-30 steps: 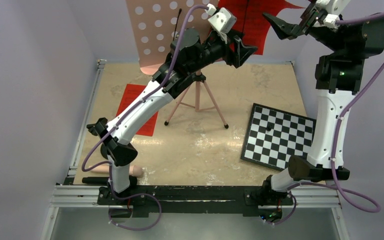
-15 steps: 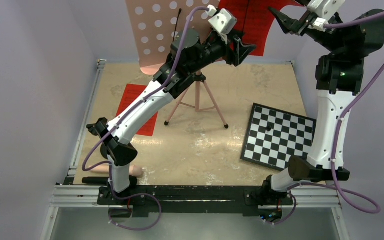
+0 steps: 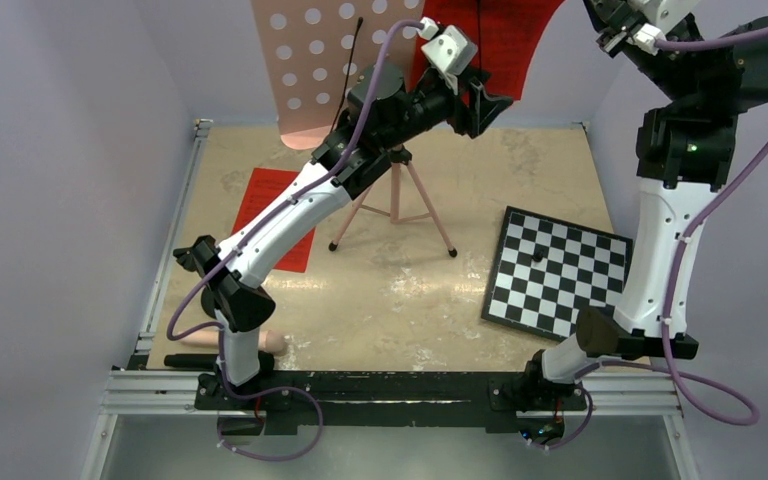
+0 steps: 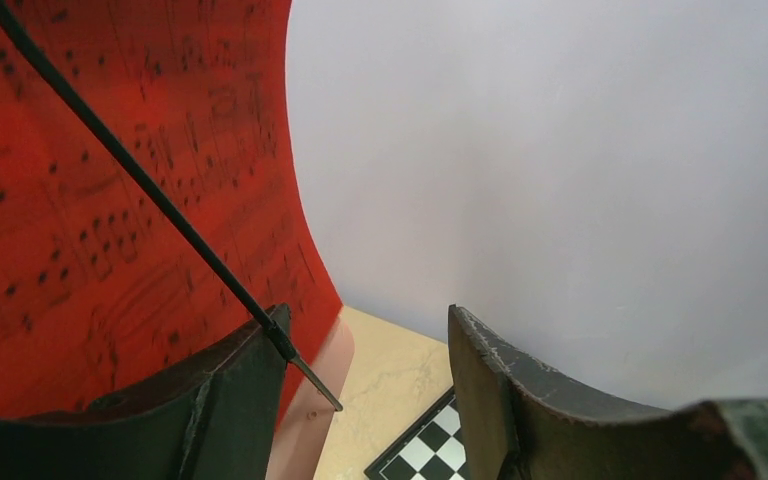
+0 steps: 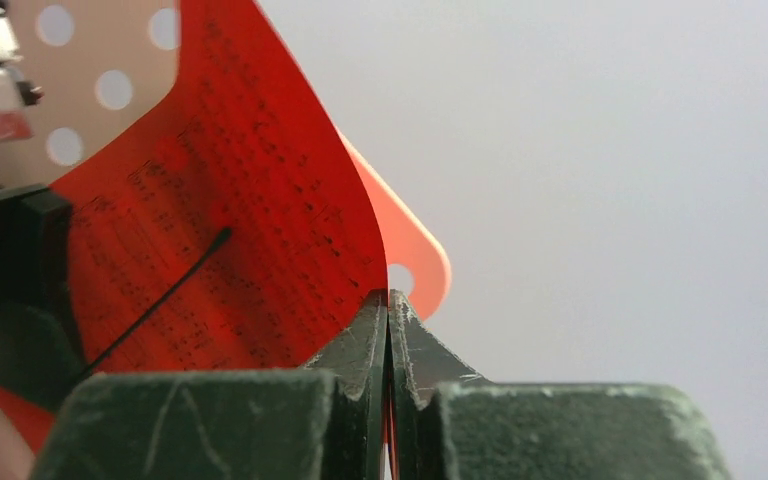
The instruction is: Pack up the instrument practice props
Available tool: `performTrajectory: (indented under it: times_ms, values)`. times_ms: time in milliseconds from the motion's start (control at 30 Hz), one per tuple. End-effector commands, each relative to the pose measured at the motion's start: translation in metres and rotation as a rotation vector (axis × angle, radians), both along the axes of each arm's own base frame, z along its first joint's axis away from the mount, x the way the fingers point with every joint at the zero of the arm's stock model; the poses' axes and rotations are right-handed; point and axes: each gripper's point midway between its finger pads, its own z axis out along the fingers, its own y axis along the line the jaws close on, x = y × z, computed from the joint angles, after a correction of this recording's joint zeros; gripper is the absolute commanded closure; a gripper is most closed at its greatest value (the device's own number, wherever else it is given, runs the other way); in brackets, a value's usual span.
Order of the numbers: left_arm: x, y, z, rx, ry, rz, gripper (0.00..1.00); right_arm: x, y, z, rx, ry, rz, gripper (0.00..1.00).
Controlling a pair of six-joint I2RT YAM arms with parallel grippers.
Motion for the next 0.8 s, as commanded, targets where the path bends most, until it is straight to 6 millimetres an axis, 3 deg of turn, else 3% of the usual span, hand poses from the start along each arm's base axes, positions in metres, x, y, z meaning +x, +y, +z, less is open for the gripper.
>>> performTrajectory:
  times_ms: [0, 167, 400, 767]
  values:
    - [-0.009, 0.008, 0.027, -0.063, -0.065, -0.021, 0.37, -0.010, -0.015, 0.040, 0.063, -0.136, -0.093, 1.00]
    - [-0.006, 0.012, 0.025, -0.055, -0.062, -0.013, 0.37, -0.022, -0.033, 0.080, 0.154, -0.281, -0.181, 1.00]
    - [-0.004, 0.019, 0.027, -0.048, -0.079, 0.006, 0.34, -0.066, -0.049, 0.130, 0.252, -0.495, -0.253, 1.00]
    - [-0.006, 0.032, 0.032, -0.041, -0.116, 0.043, 0.23, -0.133, -0.051, 0.160, 0.294, -0.643, -0.270, 1.00]
